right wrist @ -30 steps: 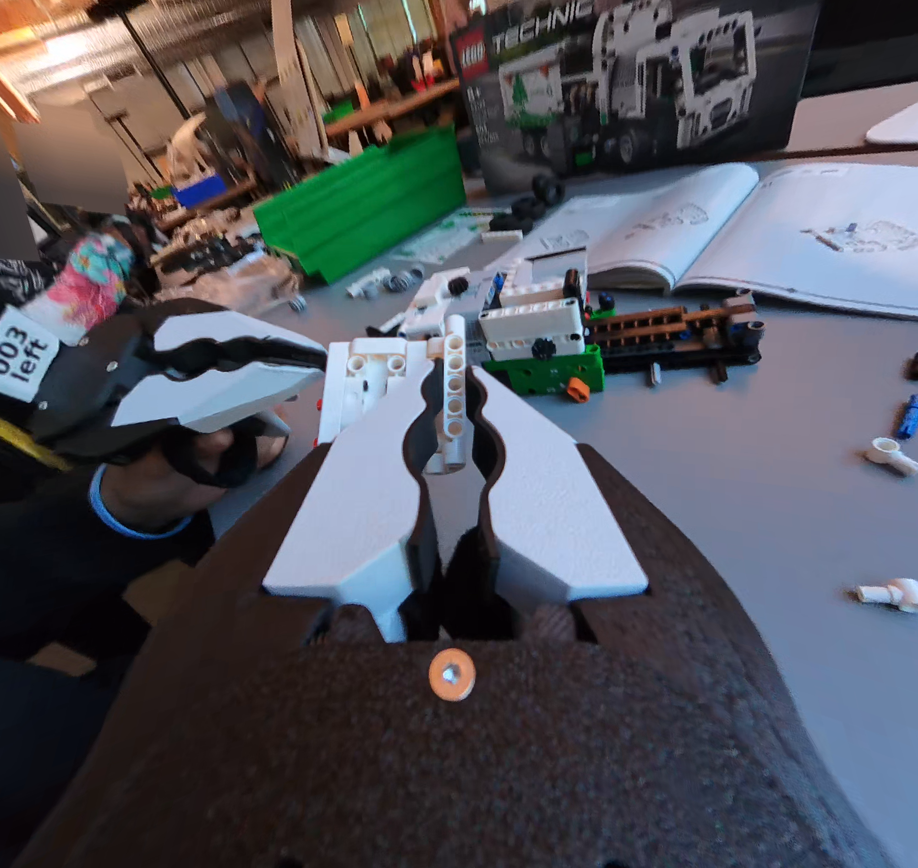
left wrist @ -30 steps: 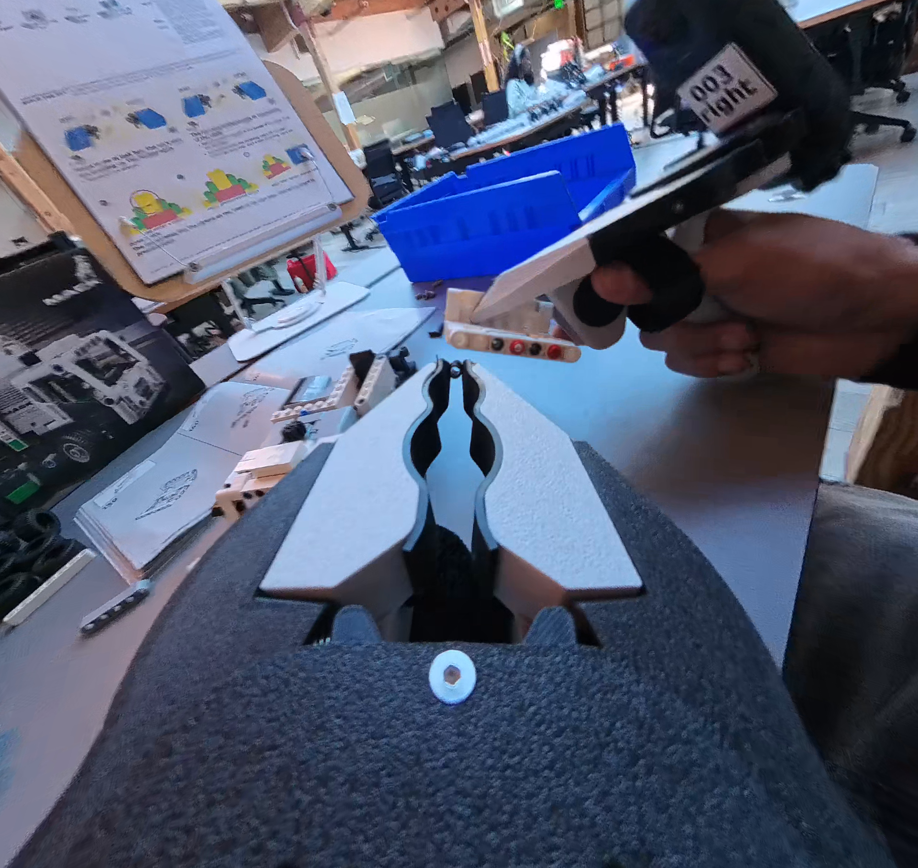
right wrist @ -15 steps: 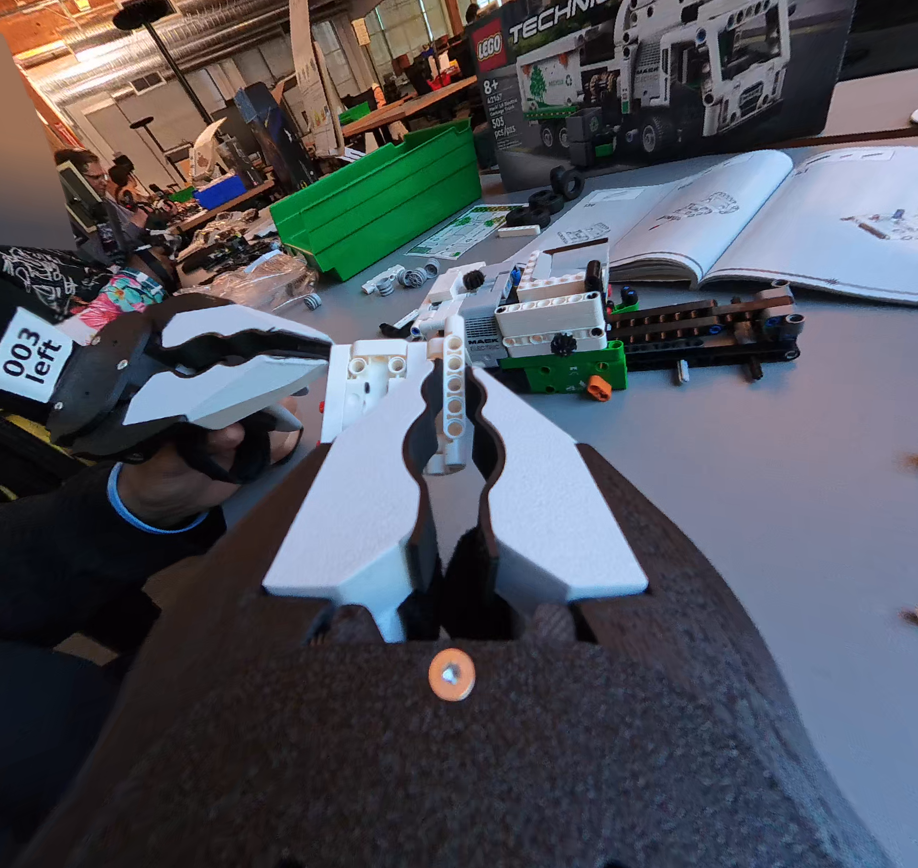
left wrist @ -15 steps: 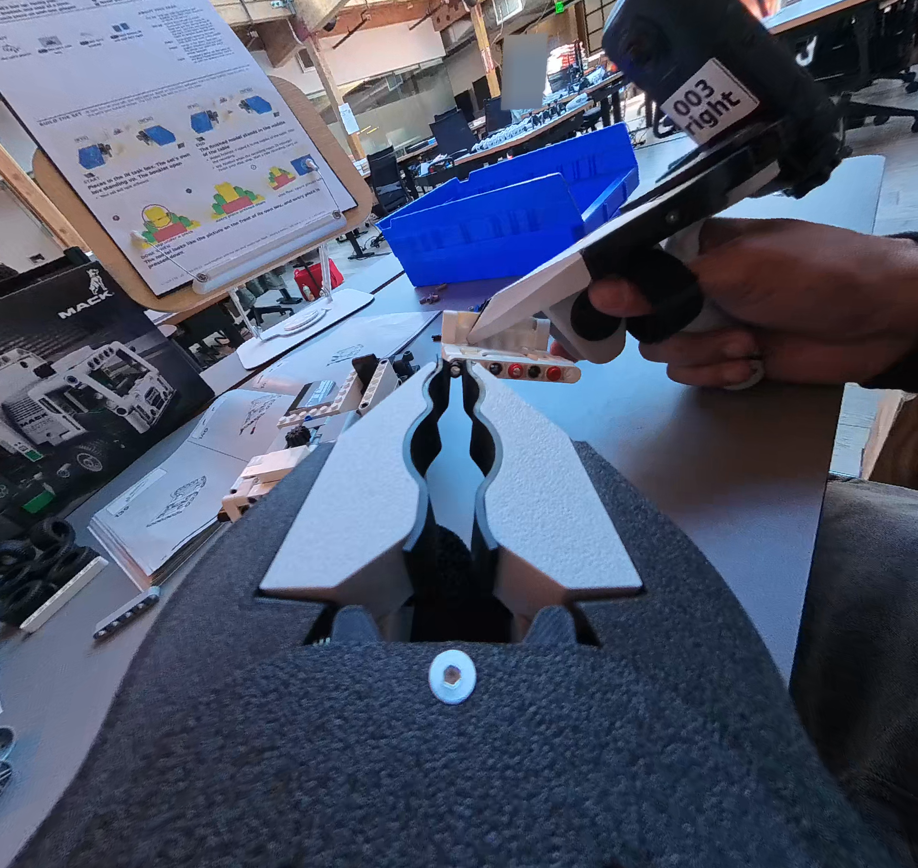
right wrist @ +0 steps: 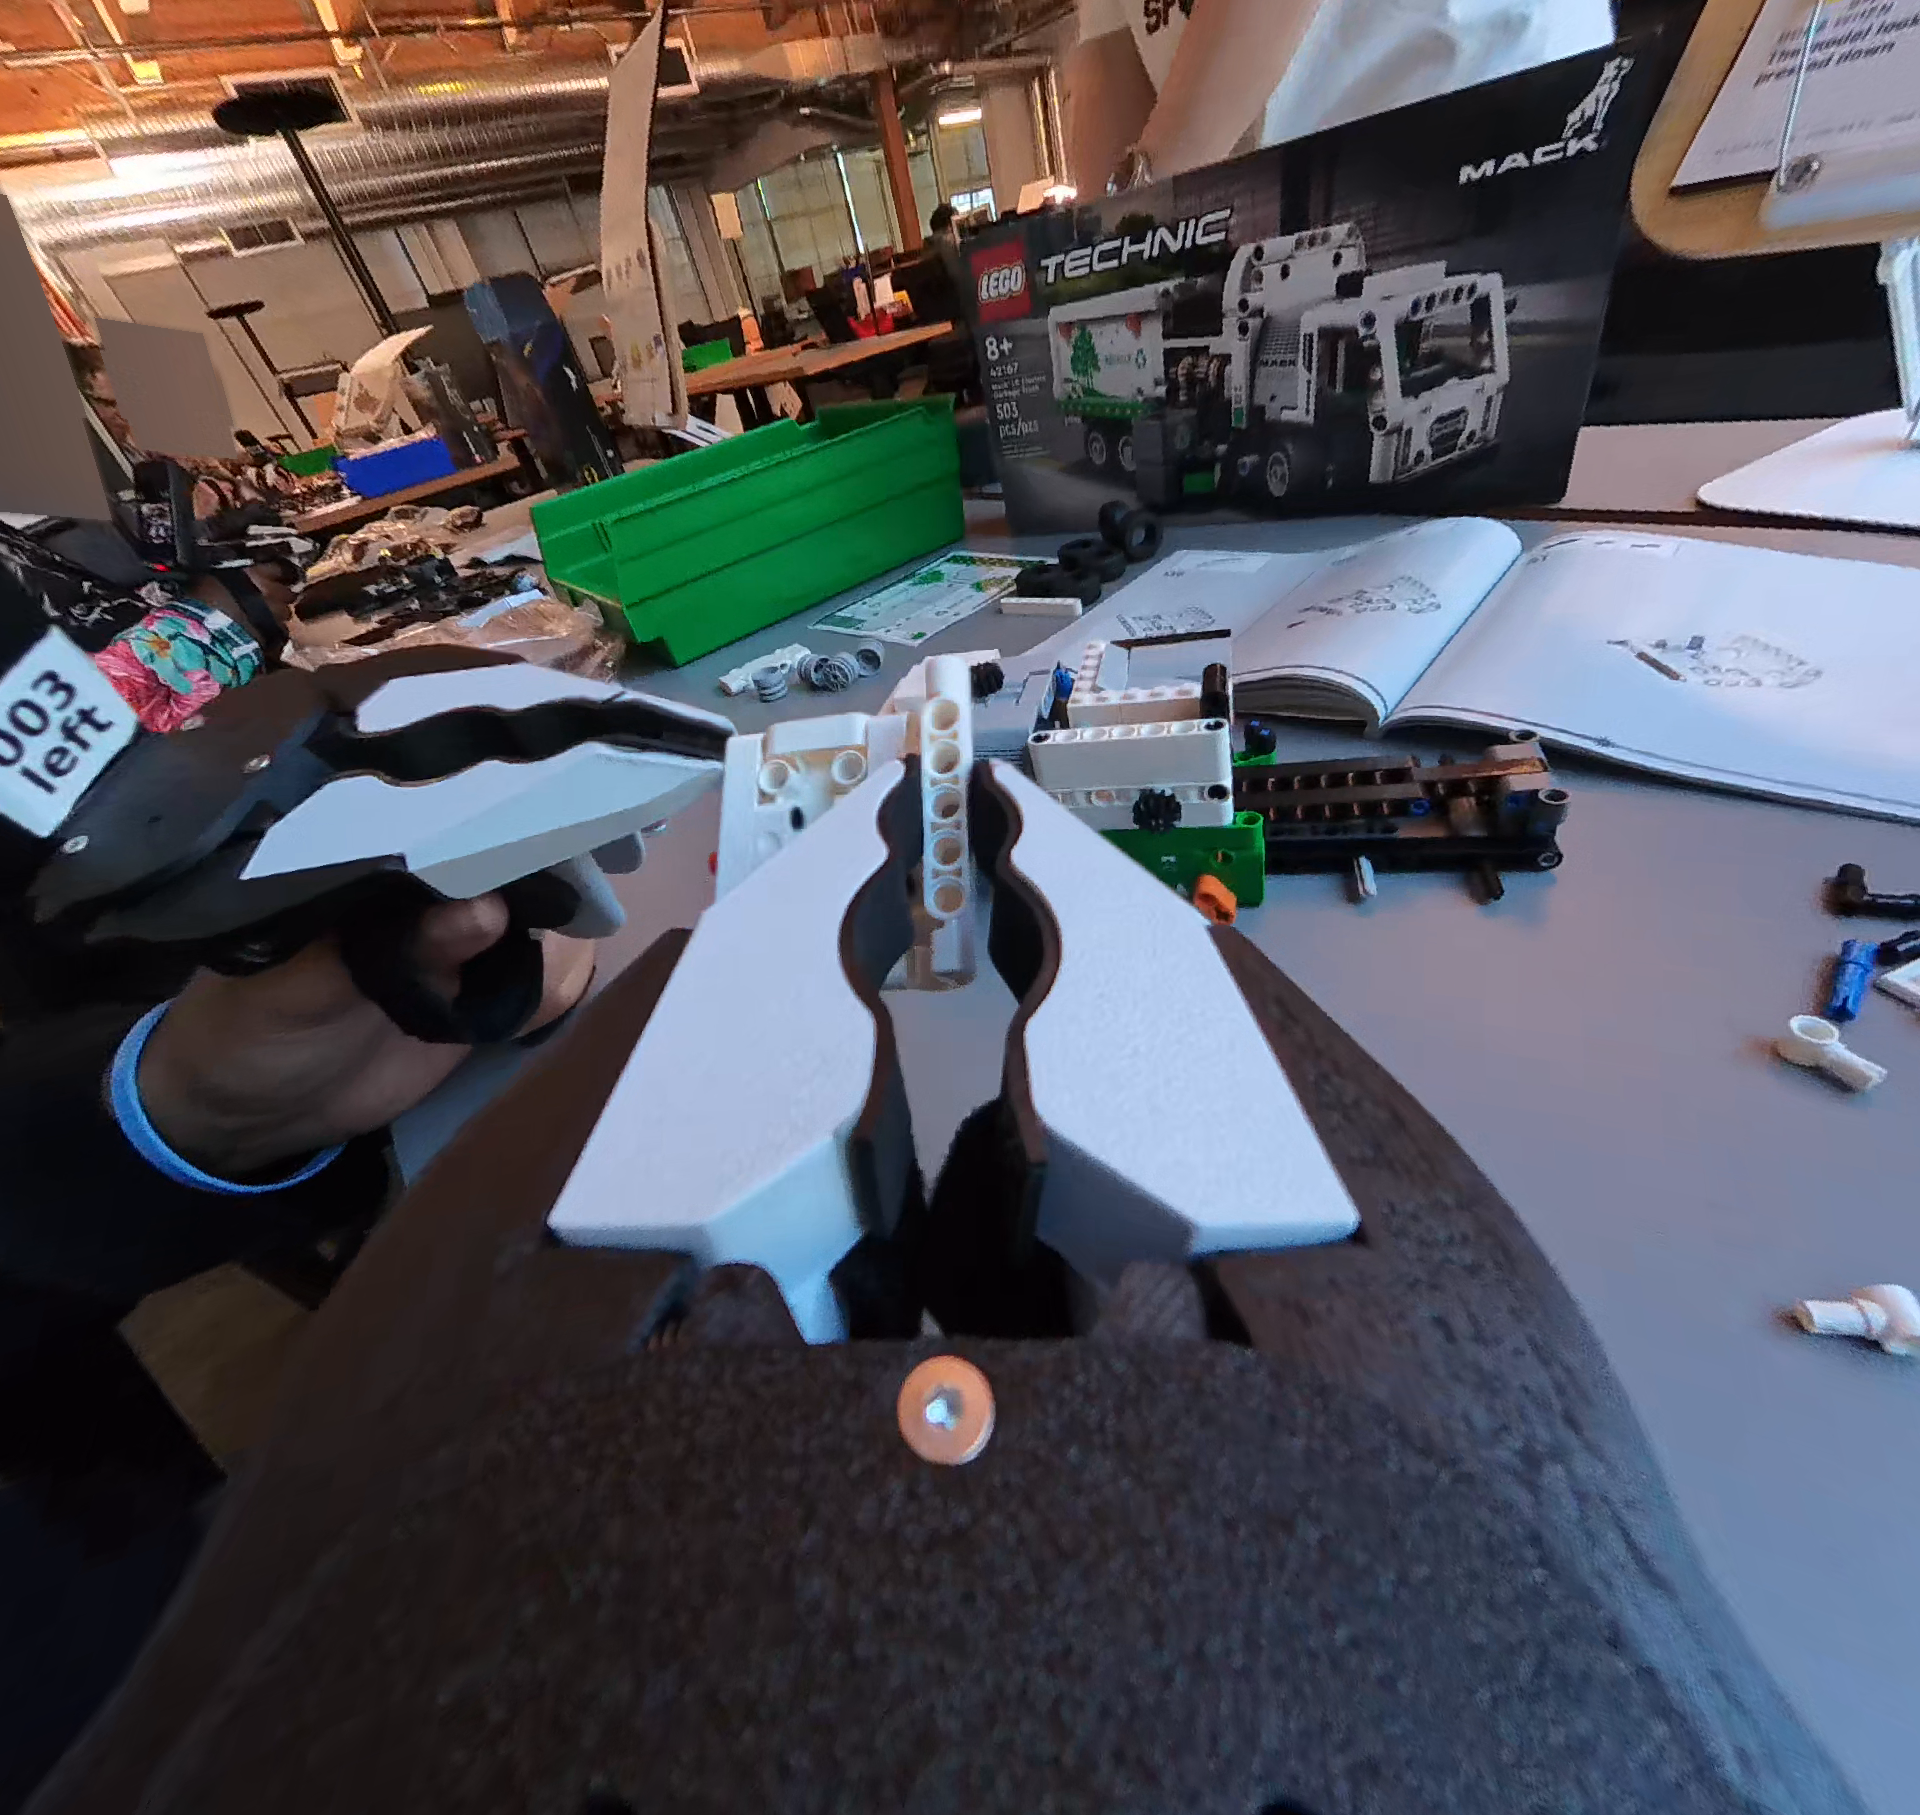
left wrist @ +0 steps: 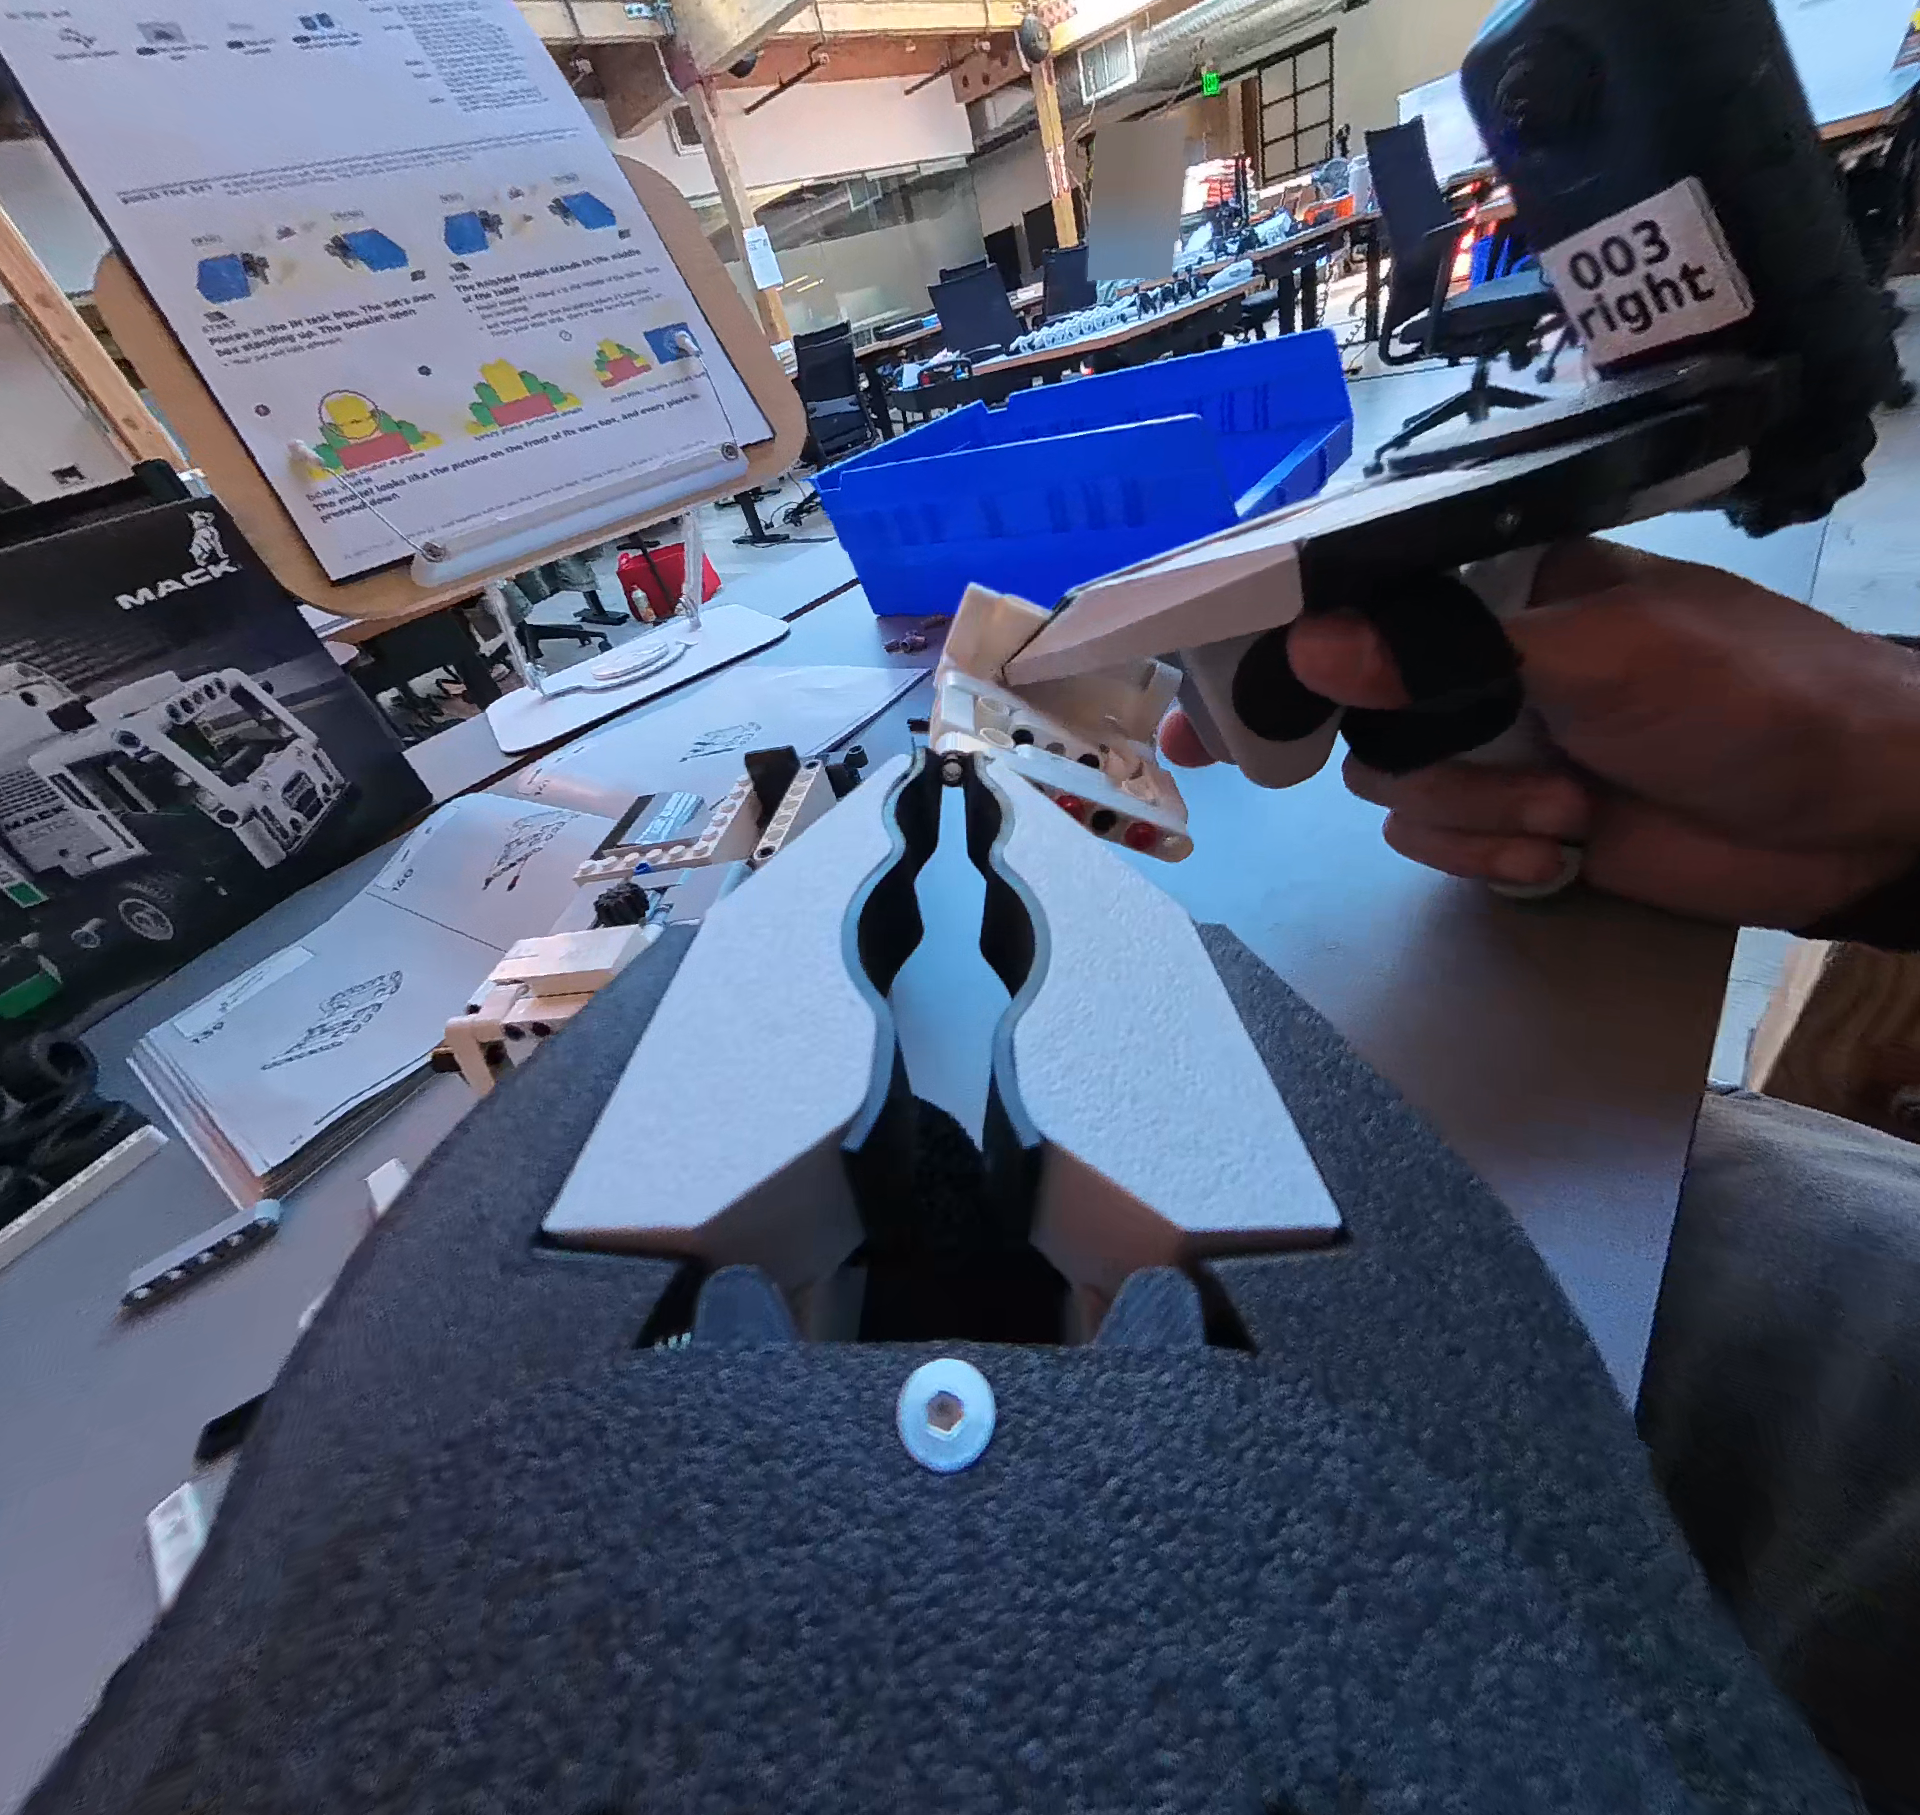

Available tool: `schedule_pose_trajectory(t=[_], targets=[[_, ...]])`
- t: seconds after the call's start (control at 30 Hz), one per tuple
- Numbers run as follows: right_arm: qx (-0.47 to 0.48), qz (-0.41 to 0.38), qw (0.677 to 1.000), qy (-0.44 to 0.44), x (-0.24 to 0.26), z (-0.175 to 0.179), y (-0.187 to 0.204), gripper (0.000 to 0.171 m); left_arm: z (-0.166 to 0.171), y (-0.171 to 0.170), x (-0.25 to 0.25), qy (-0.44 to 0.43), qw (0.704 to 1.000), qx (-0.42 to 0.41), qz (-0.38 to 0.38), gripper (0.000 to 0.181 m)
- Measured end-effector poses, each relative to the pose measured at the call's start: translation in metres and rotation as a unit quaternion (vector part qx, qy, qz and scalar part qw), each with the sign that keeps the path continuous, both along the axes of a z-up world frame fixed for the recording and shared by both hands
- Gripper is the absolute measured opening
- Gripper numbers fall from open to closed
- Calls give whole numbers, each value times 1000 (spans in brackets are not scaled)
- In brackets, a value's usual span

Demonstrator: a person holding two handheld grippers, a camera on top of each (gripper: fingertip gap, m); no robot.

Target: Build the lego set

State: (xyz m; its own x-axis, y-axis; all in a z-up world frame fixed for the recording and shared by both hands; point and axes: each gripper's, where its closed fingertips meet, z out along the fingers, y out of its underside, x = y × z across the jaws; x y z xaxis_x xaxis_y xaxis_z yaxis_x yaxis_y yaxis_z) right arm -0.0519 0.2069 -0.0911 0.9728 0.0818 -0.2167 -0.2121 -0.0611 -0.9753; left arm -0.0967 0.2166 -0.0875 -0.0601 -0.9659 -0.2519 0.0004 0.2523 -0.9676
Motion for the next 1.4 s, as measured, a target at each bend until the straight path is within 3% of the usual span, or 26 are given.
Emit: schedule_pose_trajectory(t=[0.17,0.33,0.57,0.8,0.93,1.17,1.4], targets=[[-4,36,995,90,-5,-3,5,7,13,-2,-3,-41,998,-49,-26,4],[-12,61,988,141,-10,-5,7,7,16,-2,-6,-53,998,-29,-16,4],[20,24,995,93,-9,2,4,8,18,1,-5,-65,997,-31,11,3],[38,2,997,68,-6,7,2,8,22,0,-3,-75,993,-90,1,3],[54,-47,997,-20,-2,15,-2,8,21,1,-1,-51,975,-216,-15,3],[60,-89,991,-84,1,21,-4,7,26,-1,1,-84,927,-362,-55,3],[51,-114,974,-187,2,26,-10,7,20,-3,3,-19,921,-376,-104,3]])
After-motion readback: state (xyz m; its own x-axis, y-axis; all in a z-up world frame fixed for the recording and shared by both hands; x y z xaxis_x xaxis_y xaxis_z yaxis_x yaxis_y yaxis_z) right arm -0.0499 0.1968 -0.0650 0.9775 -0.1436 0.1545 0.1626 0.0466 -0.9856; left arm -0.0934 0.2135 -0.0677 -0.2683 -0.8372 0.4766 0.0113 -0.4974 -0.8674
